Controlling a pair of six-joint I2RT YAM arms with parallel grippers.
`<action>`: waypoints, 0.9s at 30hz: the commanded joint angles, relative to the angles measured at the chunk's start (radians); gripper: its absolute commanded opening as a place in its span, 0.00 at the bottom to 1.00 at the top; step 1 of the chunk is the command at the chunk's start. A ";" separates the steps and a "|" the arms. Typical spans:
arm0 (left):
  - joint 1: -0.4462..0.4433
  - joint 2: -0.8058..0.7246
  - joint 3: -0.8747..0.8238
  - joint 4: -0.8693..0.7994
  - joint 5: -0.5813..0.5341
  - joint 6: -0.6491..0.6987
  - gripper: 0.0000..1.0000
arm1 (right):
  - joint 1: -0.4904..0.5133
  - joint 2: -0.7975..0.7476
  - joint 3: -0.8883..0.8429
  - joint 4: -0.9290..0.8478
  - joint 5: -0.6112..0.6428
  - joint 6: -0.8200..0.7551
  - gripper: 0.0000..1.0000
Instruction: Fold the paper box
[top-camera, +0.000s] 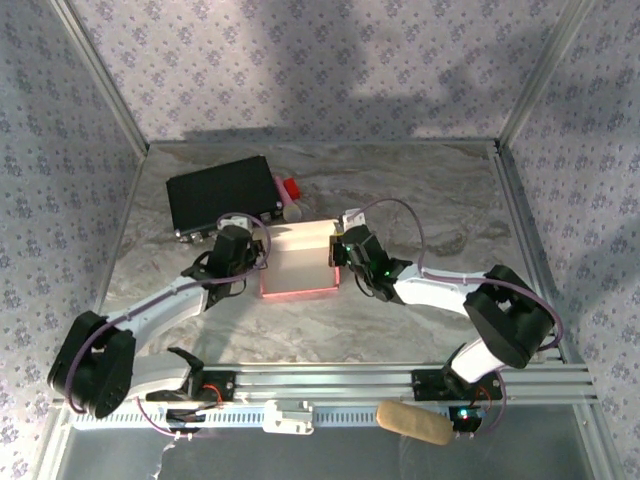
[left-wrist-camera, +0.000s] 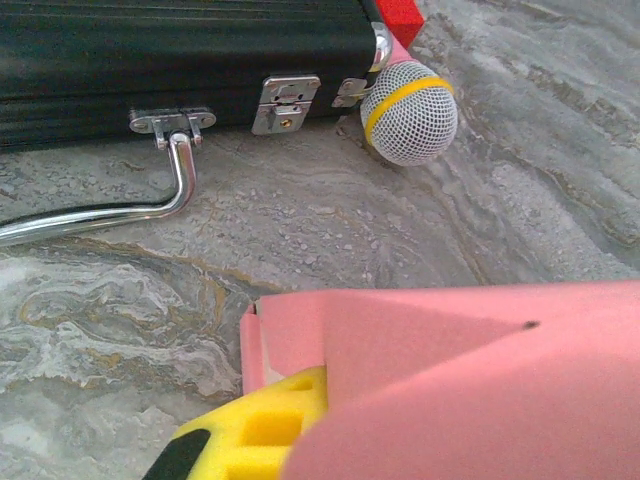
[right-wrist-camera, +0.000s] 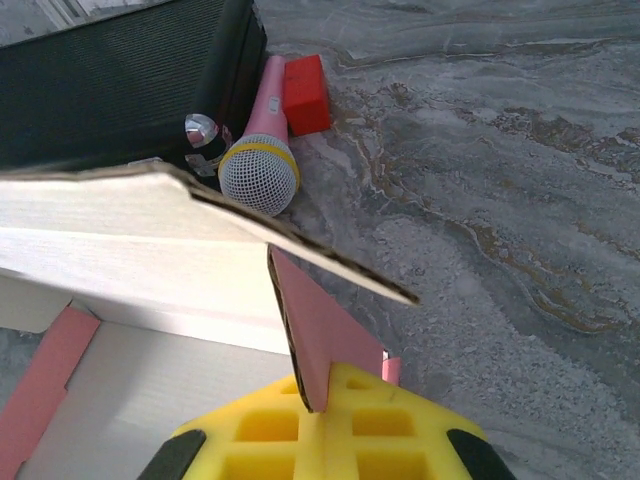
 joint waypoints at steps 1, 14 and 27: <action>-0.028 -0.062 -0.036 0.152 0.022 0.010 0.00 | 0.038 0.004 -0.039 0.104 0.030 0.014 0.00; -0.149 -0.134 -0.226 0.279 -0.078 0.007 0.00 | 0.135 -0.004 -0.177 0.240 0.159 0.005 0.00; -0.259 -0.139 -0.333 0.315 -0.189 -0.049 0.00 | 0.177 0.021 -0.248 0.253 0.204 0.017 0.00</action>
